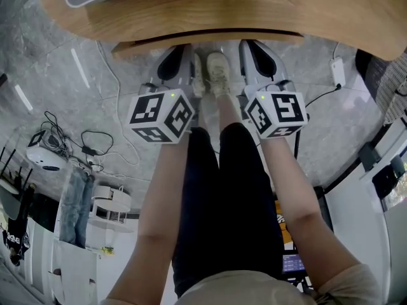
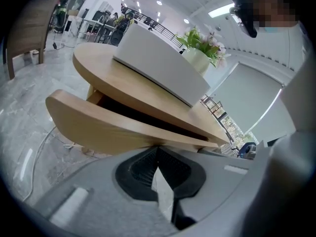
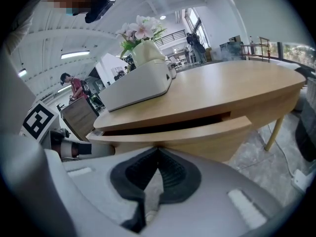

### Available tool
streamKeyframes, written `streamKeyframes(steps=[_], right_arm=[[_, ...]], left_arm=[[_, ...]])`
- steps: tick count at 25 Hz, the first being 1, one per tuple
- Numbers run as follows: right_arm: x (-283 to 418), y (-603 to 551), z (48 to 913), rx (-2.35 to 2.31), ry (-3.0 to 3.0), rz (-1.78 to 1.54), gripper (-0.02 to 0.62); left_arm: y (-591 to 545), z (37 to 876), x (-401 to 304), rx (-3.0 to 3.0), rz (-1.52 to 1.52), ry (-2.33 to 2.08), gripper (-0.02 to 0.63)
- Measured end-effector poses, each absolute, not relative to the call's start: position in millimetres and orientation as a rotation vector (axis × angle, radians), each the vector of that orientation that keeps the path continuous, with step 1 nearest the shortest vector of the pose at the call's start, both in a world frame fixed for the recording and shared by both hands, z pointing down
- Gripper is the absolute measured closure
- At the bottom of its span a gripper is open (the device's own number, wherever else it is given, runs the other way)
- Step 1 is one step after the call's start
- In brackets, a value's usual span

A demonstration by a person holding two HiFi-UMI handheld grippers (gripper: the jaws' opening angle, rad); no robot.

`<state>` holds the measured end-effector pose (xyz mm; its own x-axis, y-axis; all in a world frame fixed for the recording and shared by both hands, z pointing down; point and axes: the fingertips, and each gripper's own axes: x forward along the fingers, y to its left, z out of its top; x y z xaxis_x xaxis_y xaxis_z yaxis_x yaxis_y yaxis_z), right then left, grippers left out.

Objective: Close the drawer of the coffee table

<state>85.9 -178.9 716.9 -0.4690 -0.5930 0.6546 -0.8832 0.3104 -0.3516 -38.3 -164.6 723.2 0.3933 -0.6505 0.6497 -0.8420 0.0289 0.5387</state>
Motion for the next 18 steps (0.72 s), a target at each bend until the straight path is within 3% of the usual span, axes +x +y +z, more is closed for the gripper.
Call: streamKeyframes(steps=[18], right_arm=[[82,-206,718,1.326,-2.186,0.943,0.592]], left_arm=[[-191,724,-42,1.718,0.248,-1.341,0.603]])
